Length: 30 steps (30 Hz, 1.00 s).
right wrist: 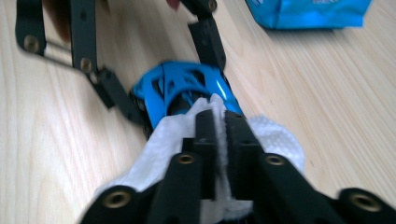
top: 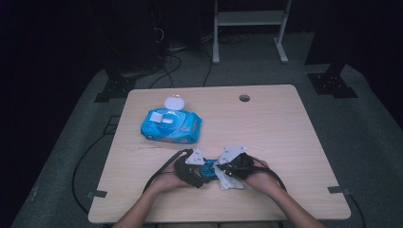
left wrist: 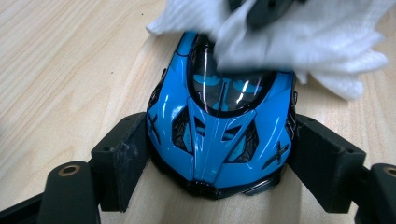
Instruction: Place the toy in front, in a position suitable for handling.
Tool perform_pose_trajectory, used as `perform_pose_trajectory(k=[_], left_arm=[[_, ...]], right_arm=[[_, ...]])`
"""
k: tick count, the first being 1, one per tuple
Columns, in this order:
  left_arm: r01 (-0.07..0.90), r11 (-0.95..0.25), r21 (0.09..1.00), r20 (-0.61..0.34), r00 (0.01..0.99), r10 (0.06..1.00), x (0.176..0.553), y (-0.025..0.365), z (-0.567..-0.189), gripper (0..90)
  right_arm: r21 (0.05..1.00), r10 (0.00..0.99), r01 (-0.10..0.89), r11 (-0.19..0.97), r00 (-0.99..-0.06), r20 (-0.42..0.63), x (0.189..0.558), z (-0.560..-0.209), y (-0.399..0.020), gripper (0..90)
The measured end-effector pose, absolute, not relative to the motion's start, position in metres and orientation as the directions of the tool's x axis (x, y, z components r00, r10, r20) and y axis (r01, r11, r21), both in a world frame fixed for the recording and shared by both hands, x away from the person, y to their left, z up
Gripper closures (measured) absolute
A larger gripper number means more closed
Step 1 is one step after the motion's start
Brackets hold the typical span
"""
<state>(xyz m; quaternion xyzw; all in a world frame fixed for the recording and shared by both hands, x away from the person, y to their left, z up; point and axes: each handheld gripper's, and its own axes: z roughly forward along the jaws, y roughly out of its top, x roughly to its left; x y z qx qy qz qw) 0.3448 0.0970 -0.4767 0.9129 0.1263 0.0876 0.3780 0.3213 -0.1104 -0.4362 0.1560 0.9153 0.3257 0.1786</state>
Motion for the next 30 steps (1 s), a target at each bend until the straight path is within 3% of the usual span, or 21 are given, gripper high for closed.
perform_pose_trajectory(k=[5,12,22,26,30], left_arm=[[0.160,-0.686,0.710,0.063,0.955,0.289,0.346,0.097,-0.476,23.1],[0.165,-0.678,0.716,0.059,0.954,0.294,0.345,0.098,-0.477,23.2],[0.165,-0.679,0.715,0.062,0.953,0.298,0.344,0.097,-0.477,23.3],[0.164,-0.680,0.715,0.064,0.953,0.297,0.345,0.098,-0.477,23.3],[0.165,-0.675,0.719,0.063,0.952,0.299,0.344,0.099,-0.478,23.2]], right_arm=[[0.644,0.392,0.158,0.749,-0.889,-0.237,0.319,-0.436,-0.109,85.8],[0.673,0.311,0.140,0.727,-0.940,-0.140,0.328,-0.449,-0.076,86.3],[0.638,0.372,0.143,0.756,-0.897,-0.239,0.310,-0.439,-0.130,86.3],[0.664,0.426,0.201,0.721,-0.884,-0.195,0.311,-0.443,-0.149,86.3],[0.696,0.431,0.215,0.686,-0.890,-0.150,0.316,-0.445,-0.141,86.2]])
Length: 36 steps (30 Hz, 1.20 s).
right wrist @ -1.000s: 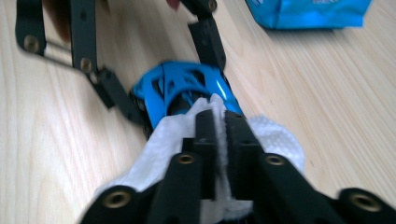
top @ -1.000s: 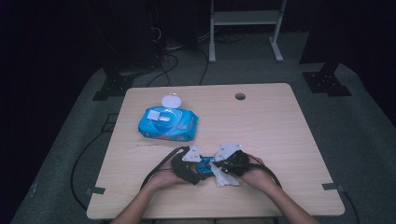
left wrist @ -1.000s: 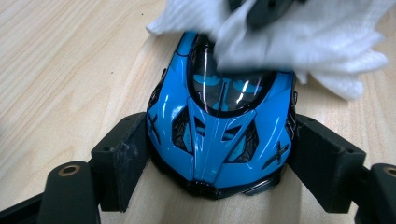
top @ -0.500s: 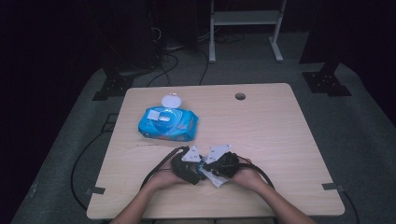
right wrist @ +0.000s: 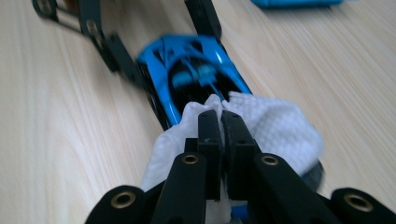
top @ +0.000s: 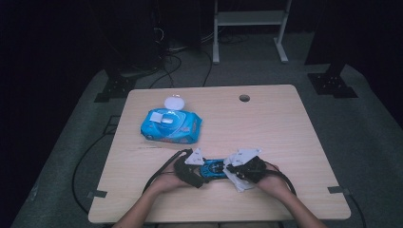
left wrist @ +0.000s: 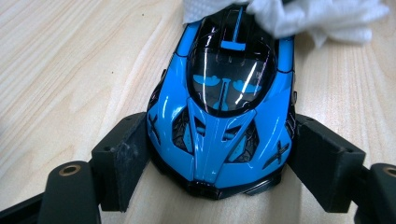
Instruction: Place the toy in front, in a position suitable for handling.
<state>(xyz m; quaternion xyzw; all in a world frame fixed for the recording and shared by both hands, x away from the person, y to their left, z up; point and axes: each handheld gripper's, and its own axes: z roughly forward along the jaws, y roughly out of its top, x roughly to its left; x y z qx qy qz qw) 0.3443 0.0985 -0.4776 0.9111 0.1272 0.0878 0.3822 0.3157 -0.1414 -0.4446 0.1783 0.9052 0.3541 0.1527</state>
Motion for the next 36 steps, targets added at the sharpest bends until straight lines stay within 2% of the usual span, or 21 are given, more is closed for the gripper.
perform_pose_trajectory(k=[5,9,13,20,28,31,33,36], left_arm=[[0.171,-0.671,0.721,0.064,0.949,0.310,0.343,0.099,-0.478,23.3],[0.165,-0.683,0.712,0.073,0.950,0.305,0.343,0.098,-0.477,23.3],[0.165,-0.683,0.711,0.071,0.950,0.304,0.342,0.096,-0.477,23.4],[0.171,-0.675,0.717,0.066,0.948,0.310,0.342,0.097,-0.477,23.4],[0.170,-0.670,0.723,0.066,0.948,0.312,0.341,0.097,-0.478,23.4],[0.171,-0.671,0.721,0.065,0.948,0.311,0.342,0.098,-0.478,23.4],[0.170,-0.672,0.721,0.065,0.948,0.311,0.342,0.098,-0.478,23.4],[0.172,-0.671,0.721,0.064,0.948,0.312,0.341,0.098,-0.478,23.4]], right_arm=[[0.720,0.435,0.251,0.647,-0.897,-0.078,0.321,-0.445,-0.139,86.2],[0.698,0.489,0.303,0.649,-0.869,-0.077,0.324,-0.445,-0.157,86.2],[0.712,0.524,0.360,0.603,-0.852,-0.013,0.328,-0.449,-0.172,86.3],[0.741,0.491,0.319,0.591,-0.871,-0.017,0.324,-0.448,-0.149,86.2],[0.722,0.513,0.346,0.599,-0.858,-0.014,0.328,-0.450,-0.168,85.9],[0.729,0.519,0.342,0.592,-0.854,-0.021,0.327,-0.450,-0.165,86.2],[0.748,0.500,0.332,0.574,-0.866,0.001,0.326,-0.451,-0.159,86.1],[0.748,0.473,0.299,0.593,-0.881,-0.024,0.325,-0.449,-0.150,86.1]])
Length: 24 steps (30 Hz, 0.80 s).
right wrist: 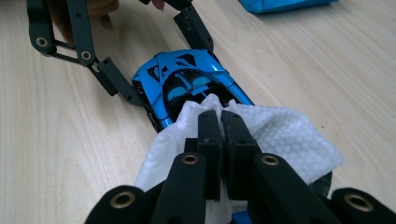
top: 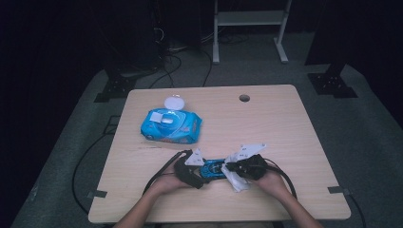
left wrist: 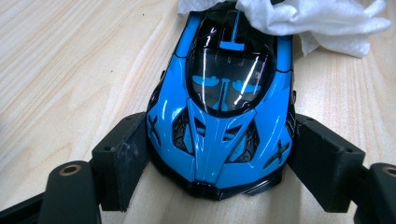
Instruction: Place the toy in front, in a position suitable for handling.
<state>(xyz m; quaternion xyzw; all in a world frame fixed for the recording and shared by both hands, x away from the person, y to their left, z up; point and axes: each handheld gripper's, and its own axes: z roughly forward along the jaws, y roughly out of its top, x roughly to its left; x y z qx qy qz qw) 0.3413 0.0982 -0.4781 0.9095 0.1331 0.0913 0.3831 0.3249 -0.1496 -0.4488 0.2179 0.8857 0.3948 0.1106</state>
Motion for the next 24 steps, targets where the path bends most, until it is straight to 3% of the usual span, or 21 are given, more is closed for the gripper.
perform_pose_trajectory(k=[10,20,24], left_arm=[[0.169,-0.676,0.717,0.053,0.954,0.296,0.343,0.108,-0.477,24.9],[0.163,-0.675,0.719,0.063,0.953,0.297,0.342,0.107,-0.477,24.7],[0.163,-0.672,0.722,0.063,0.952,0.299,0.342,0.107,-0.477,24.7]], right_arm=[[0.730,0.470,0.338,0.594,-0.882,0.026,0.335,-0.447,-0.154,86.3],[0.691,0.349,0.257,0.676,-0.937,0.007,0.346,-0.446,-0.081,86.6],[0.666,0.332,0.234,0.708,-0.943,-0.022,0.348,-0.444,-0.073,86.7]])
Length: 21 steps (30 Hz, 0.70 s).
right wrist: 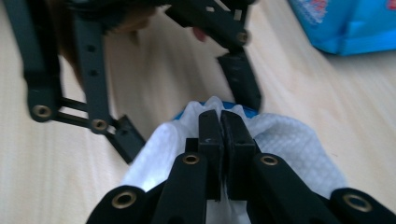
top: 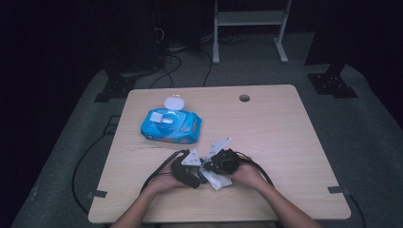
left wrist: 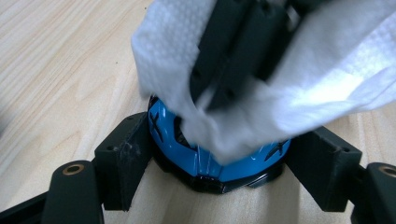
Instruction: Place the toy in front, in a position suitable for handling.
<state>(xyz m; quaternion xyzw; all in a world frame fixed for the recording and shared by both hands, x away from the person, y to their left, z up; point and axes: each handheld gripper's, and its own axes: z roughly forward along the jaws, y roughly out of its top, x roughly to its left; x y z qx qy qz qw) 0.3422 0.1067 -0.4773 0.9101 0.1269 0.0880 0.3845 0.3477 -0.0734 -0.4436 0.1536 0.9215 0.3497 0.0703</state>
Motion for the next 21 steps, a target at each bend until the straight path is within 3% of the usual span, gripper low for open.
perform_pose_trajectory(k=[4,11,17,21], left_arm=[[0.164,-0.671,0.723,0.060,0.953,0.298,0.342,0.106,-0.477,24.7],[0.159,-0.674,0.721,0.062,0.954,0.292,0.342,0.106,-0.477,24.8],[0.165,-0.668,0.726,0.059,0.953,0.298,0.343,0.105,-0.478,24.8],[0.169,-0.669,0.724,0.056,0.952,0.300,0.343,0.105,-0.478,24.7]], right_arm=[[0.657,0.371,0.263,0.706,-0.928,-0.027,0.351,-0.441,-0.079,86.7],[0.645,0.245,0.170,0.745,-0.969,-0.029,0.343,-0.450,-0.049,86.7],[0.646,0.369,0.235,0.726,-0.926,-0.078,0.358,-0.441,-0.078,86.8],[0.643,0.373,0.241,0.727,-0.925,-0.075,0.357,-0.445,-0.067,86.8]])
